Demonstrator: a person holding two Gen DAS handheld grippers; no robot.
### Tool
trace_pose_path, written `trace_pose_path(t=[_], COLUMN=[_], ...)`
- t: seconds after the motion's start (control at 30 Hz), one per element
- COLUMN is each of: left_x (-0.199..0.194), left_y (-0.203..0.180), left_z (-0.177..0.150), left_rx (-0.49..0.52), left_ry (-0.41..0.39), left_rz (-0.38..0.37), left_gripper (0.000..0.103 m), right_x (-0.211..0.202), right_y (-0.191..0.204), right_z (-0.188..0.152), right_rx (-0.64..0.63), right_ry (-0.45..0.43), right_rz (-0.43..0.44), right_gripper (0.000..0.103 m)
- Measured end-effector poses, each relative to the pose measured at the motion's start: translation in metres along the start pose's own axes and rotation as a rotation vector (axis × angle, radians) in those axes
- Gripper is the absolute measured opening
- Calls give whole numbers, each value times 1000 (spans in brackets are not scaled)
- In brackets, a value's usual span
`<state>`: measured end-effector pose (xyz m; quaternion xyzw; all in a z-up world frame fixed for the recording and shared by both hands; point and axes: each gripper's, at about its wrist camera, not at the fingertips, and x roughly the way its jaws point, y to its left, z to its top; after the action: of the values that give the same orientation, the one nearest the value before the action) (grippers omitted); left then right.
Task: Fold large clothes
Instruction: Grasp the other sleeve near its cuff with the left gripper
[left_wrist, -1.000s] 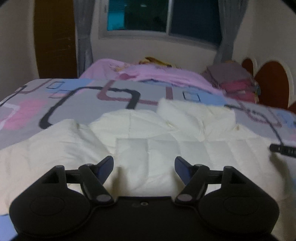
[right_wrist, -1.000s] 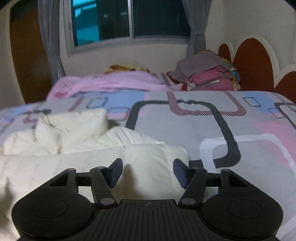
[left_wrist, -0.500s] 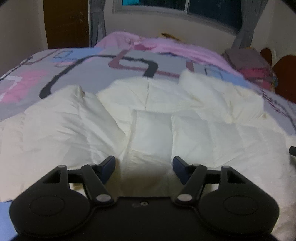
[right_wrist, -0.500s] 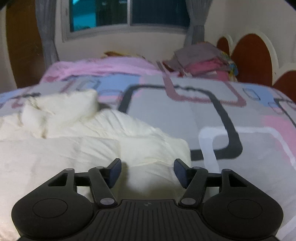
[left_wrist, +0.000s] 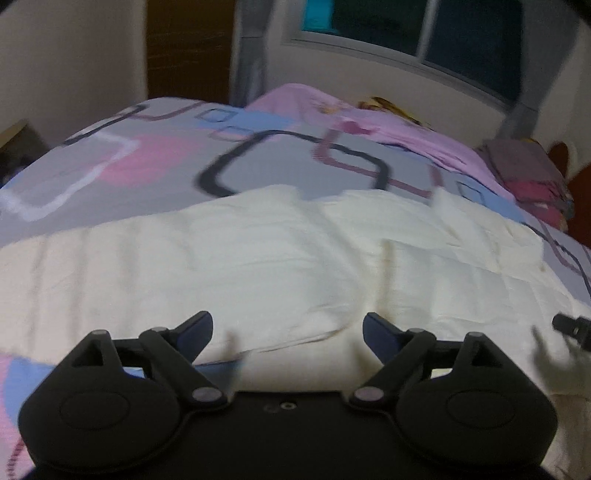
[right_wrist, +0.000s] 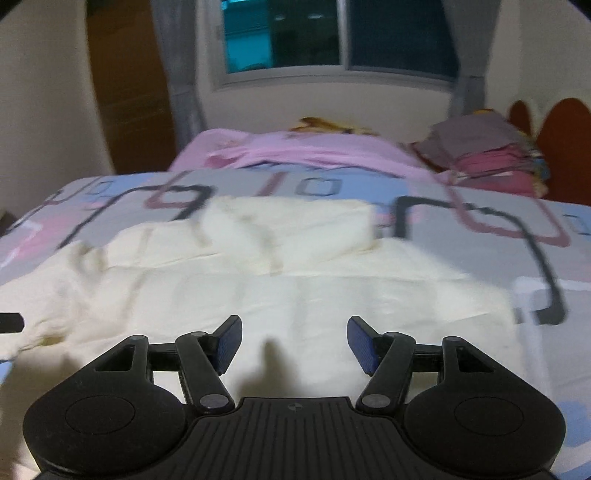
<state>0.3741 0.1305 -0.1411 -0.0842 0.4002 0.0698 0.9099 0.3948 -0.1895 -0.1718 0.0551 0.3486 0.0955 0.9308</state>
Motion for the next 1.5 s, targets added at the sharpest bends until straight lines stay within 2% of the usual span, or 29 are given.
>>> trace_pose_path(t=[0.33,0.63,0.73,0.8,0.87,0.97,1.0,1.03,1.1,1.17,1.27,1.33,1.5], left_x=[-21,-23,-19,-13,-9,-5,-4,-3,-3,-5,-17,-31,-54], left_y=[123,208,232,248,258,261,262,263,264,264,249,229,162], left_z=[-11,-31,-37,-42,-46,-41,-40,-39,-37,-34,-22,-9,28], left_rx=[-250,-448,-518,-582,-624,-619,-619,-621,-634,-625,-563,-487,-306], left_ry=[19,19,7,13,-19,-65,-79,-89,-98,-112,-174,-226,-310], left_rz=[136,240,247,217,195,206,213,215,194,183,173,148,0], left_gripper=[90,89,83,74,71,62,49,43,19,12,10,10,10], right_x=[29,60,69,79,85,91,92,92,90,84,72,64,49], right_y=[93,140,147,150,151,151,151,151,150,147,143,137,115], right_z=[-4,-6,-10,-15,-18,-20,-20,-20,-19,-16,-10,-6,0], right_rx=[-73,-105,-119,-129,-135,-141,-142,-145,-137,-111,-95,-83,-40], right_ry=[36,64,83,112,129,138,138,140,138,117,73,57,39], right_rz=[124,146,131,114,103,94,92,91,98,112,121,119,101], right_gripper=[63,63,63,63,63,63,63,63,63,63,63,63,63])
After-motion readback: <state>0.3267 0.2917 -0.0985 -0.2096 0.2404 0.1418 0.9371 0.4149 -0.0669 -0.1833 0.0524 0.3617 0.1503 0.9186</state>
